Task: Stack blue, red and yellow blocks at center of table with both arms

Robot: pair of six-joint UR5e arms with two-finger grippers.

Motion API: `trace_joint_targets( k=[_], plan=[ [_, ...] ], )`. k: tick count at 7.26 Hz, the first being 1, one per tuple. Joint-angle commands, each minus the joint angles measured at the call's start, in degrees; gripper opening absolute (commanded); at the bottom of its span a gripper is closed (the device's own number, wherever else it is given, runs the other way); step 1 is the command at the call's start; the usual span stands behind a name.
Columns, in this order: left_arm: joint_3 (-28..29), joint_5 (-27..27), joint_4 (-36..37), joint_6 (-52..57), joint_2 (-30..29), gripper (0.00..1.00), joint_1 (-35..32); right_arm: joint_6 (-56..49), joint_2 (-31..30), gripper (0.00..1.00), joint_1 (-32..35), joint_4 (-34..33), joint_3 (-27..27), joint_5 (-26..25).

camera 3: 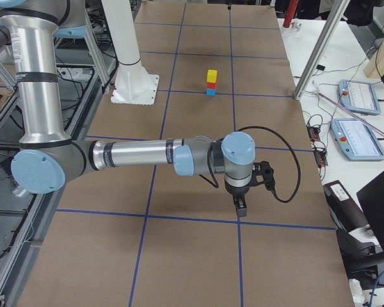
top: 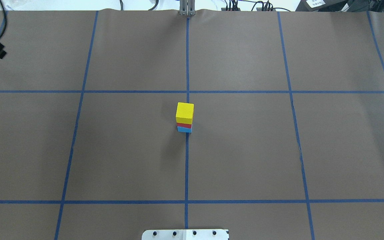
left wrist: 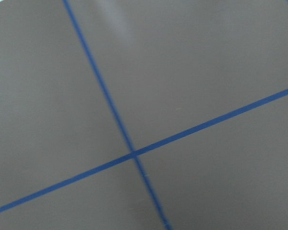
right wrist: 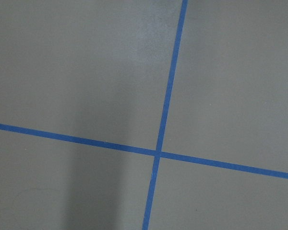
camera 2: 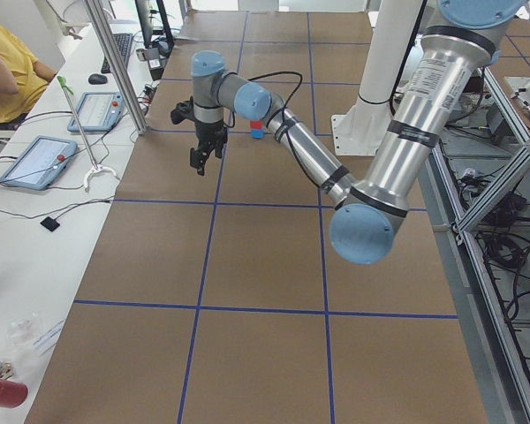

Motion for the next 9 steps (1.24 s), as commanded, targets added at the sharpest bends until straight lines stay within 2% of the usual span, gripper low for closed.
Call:
trace_joint_targets(
  k=[1, 2, 3, 5, 6, 8, 9],
  plan=[
    [9.4, -6.4, -1.8, 19.2, 8.0, 1.00, -16.1, -6.9, -1.4, 1.00, 2.4, -3.9, -0.1, -0.2],
    [11.2, -6.5, -3.9, 18.2, 12.3, 1.00, -16.9, -7.8, -2.4, 1.00, 2.3, -4.6, 0.0, -0.9],
    [14.3, -6.6, -8.0, 15.9, 13.3, 1.00, -17.2, -7.5, -2.5, 1.00, 2.2, -4.6, 0.0, -2.2],
    [13.7, -6.7, -12.1, 3.5, 17.7, 1.00, -18.0, -6.7, -1.8, 1.00, 1.4, -4.6, -2.3, -1.7],
    [12.3, -6.7, -14.6, 3.0, 19.9, 1.00, -18.0, -6.0, -1.7, 1.00, 1.3, -4.2, -2.4, -1.7],
    [15.5, -6.8, -15.4, 2.5, 18.1, 1.00, -17.8, -6.7, -4.2, 1.00, 1.0, -3.3, -3.4, -1.6],
    [13.9, -6.9, -17.8, 2.5, 18.5, 1.00, -17.8, -7.1, -5.1, 1.00, 1.0, 0.5, -2.8, -1.8]
  ],
)
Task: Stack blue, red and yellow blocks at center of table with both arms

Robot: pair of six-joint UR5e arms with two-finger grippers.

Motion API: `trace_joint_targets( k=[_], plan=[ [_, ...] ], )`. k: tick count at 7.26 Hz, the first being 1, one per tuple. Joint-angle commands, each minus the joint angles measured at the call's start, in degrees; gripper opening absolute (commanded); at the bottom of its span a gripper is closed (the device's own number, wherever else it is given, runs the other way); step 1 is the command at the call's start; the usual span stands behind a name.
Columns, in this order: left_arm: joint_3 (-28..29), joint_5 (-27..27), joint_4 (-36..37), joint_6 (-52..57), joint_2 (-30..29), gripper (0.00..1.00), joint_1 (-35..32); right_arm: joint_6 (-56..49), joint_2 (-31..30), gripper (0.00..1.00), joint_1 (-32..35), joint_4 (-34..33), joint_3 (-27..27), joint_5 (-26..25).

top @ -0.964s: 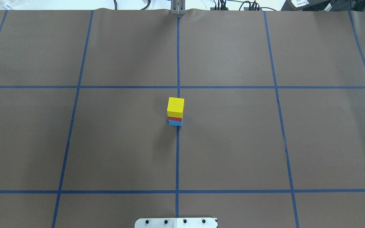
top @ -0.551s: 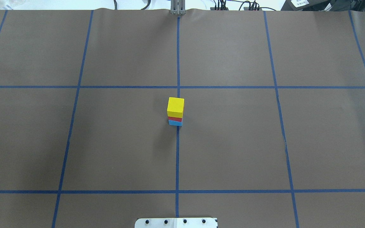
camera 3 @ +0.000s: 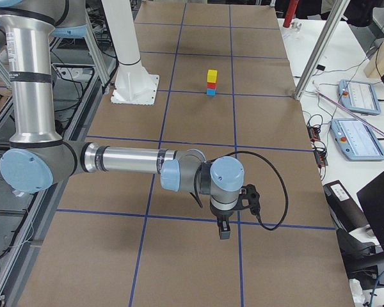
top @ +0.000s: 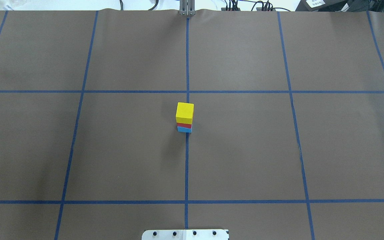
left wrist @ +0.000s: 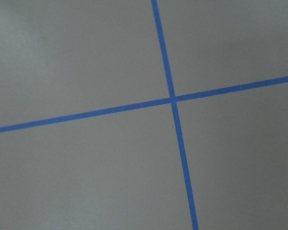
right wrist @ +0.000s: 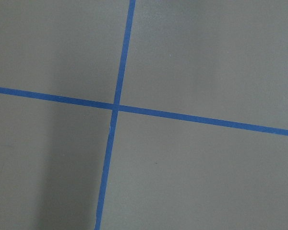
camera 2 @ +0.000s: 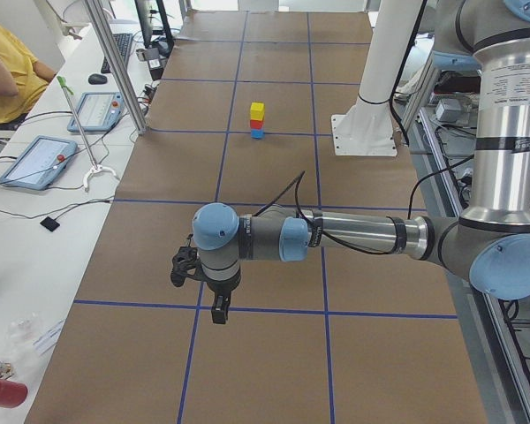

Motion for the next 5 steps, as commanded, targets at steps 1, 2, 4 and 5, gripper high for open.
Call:
trace_joint_targets(
  k=[1, 2, 4, 5],
  plan=[
    [-0.8, 0.1, -4.0, -0.2, 0.4, 1.00, 0.0, -0.6, -3.0, 1.00, -0.1, 7.7, 0.0, 0.0],
    [-0.4, 0.1, -4.8, 0.0, 0.4, 1.00, 0.1, -0.5, -4.3, 1.00, -0.1, 9.7, -0.4, 0.1],
    [-0.4, 0.2, -4.8, -0.1, 0.4, 1.00, 0.0, 0.1, -4.4, 1.00, -0.1, 9.8, 0.0, 0.4],
    [-0.3, 0.3, -4.8, -0.1, 0.4, 1.00, 0.0, 0.3, -4.3, 1.00, -0.1, 9.7, 0.0, 0.4]
  ],
)
